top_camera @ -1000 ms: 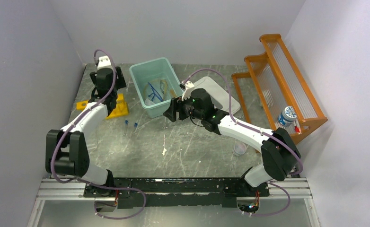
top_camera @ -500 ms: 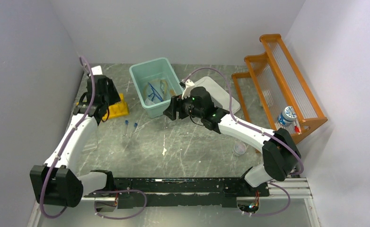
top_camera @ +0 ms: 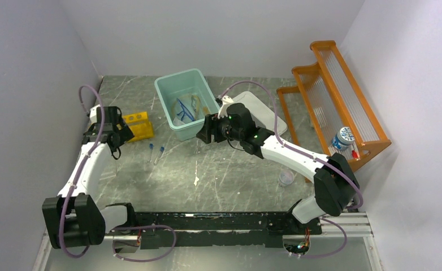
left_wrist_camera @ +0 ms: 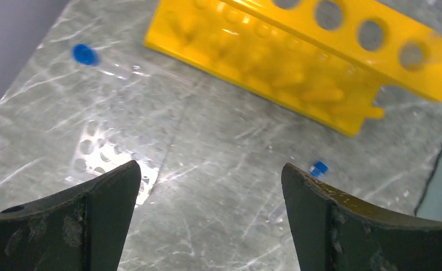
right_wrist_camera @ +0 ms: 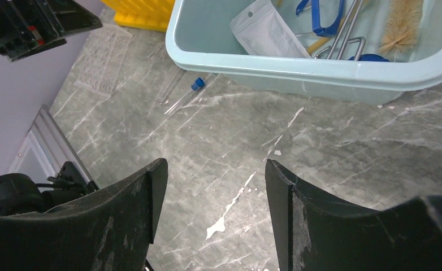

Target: Organize the chemistry lab equipment

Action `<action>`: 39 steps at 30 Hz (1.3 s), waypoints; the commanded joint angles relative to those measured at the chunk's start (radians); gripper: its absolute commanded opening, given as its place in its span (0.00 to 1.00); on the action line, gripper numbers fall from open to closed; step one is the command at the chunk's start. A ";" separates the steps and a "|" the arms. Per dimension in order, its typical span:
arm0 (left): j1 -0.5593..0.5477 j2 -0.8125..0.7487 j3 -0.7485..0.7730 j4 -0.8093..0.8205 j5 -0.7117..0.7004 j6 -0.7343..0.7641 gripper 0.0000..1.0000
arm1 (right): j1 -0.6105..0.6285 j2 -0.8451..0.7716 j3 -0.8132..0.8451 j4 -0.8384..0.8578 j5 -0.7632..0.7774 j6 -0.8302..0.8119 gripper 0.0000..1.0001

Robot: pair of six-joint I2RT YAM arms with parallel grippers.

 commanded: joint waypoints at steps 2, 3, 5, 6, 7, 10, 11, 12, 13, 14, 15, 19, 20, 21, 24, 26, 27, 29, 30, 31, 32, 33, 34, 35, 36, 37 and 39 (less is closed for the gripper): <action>0.083 -0.069 -0.020 -0.007 -0.038 -0.007 0.98 | -0.001 -0.002 0.032 -0.018 0.033 -0.011 0.67; 0.099 -0.082 -0.026 -0.014 -0.046 -0.002 0.98 | -0.001 -0.003 0.025 -0.010 0.034 -0.010 0.67; 0.133 -0.106 -0.040 -0.023 -0.055 0.005 0.98 | -0.001 -0.007 0.018 -0.004 0.040 -0.007 0.67; 0.156 -0.117 -0.047 -0.028 -0.043 0.003 0.98 | 0.000 -0.010 0.013 -0.002 0.041 -0.007 0.67; 0.187 -0.128 -0.054 -0.032 -0.008 0.004 0.98 | 0.000 -0.012 0.009 0.002 0.039 -0.004 0.67; 0.278 -0.149 -0.067 -0.064 0.089 -0.007 0.92 | -0.001 -0.026 -0.001 0.006 0.038 -0.004 0.67; 0.297 -0.156 -0.075 -0.073 0.099 -0.014 0.88 | -0.001 -0.031 -0.004 0.006 0.041 -0.003 0.67; 0.314 -0.163 -0.081 -0.084 0.093 -0.019 0.82 | -0.002 -0.036 -0.007 0.005 0.042 -0.003 0.67; 0.329 -0.170 -0.087 -0.095 0.077 -0.026 0.74 | -0.001 -0.042 -0.009 0.004 0.042 -0.005 0.67; 0.341 -0.178 -0.092 -0.106 0.051 -0.044 0.66 | -0.001 -0.047 -0.012 0.003 0.045 -0.007 0.67; 0.349 -0.185 -0.094 -0.116 0.023 -0.062 0.59 | -0.001 -0.050 -0.014 0.002 0.049 -0.010 0.67; 0.399 -0.182 -0.099 -0.130 -0.038 -0.139 0.43 | -0.001 -0.053 -0.018 -0.003 0.058 -0.015 0.67; 0.415 -0.175 -0.108 -0.114 -0.039 -0.145 0.43 | -0.002 -0.053 -0.019 -0.003 0.058 -0.014 0.67; 0.438 -0.160 -0.113 -0.098 -0.035 -0.148 0.43 | -0.001 -0.054 -0.020 -0.003 0.057 -0.013 0.67; 0.498 -0.087 -0.125 -0.049 -0.009 -0.177 0.42 | -0.002 -0.057 -0.025 -0.001 0.059 -0.012 0.67; 0.524 -0.025 -0.146 -0.024 -0.029 -0.224 0.39 | -0.002 -0.053 -0.023 0.000 0.059 -0.013 0.67; 0.546 0.000 -0.153 -0.021 -0.033 -0.241 0.38 | -0.003 -0.050 -0.017 -0.003 0.054 -0.015 0.67; 0.572 0.022 -0.160 0.008 -0.001 -0.249 0.36 | -0.002 -0.049 -0.008 -0.016 0.052 -0.021 0.67; 0.573 0.025 -0.157 0.020 -0.016 -0.255 0.36 | -0.002 -0.051 -0.008 -0.018 0.054 -0.024 0.67; 0.573 0.030 -0.153 0.027 -0.029 -0.268 0.36 | -0.002 -0.053 -0.013 -0.014 0.058 -0.026 0.67; 0.574 0.036 -0.149 0.034 -0.041 -0.280 0.37 | -0.002 -0.056 -0.020 -0.010 0.064 -0.027 0.68; 0.572 0.053 -0.146 0.035 -0.051 -0.299 0.38 | -0.002 -0.056 -0.024 -0.007 0.067 -0.026 0.68; 0.573 0.069 -0.147 0.045 -0.054 -0.314 0.39 | -0.002 -0.053 -0.028 -0.005 0.070 -0.026 0.68; 0.572 0.088 -0.146 0.057 -0.056 -0.323 0.40 | -0.003 -0.047 -0.027 -0.006 0.069 -0.026 0.68; 0.575 0.108 -0.139 0.053 -0.065 -0.338 0.42 | -0.002 -0.039 -0.023 -0.011 0.065 -0.027 0.68; 0.574 0.121 -0.134 0.050 -0.067 -0.344 0.43 | -0.002 -0.037 -0.019 -0.016 0.064 -0.030 0.68; 0.575 0.130 -0.146 0.085 -0.052 -0.351 0.46 | -0.002 -0.040 -0.024 -0.015 0.066 -0.032 0.68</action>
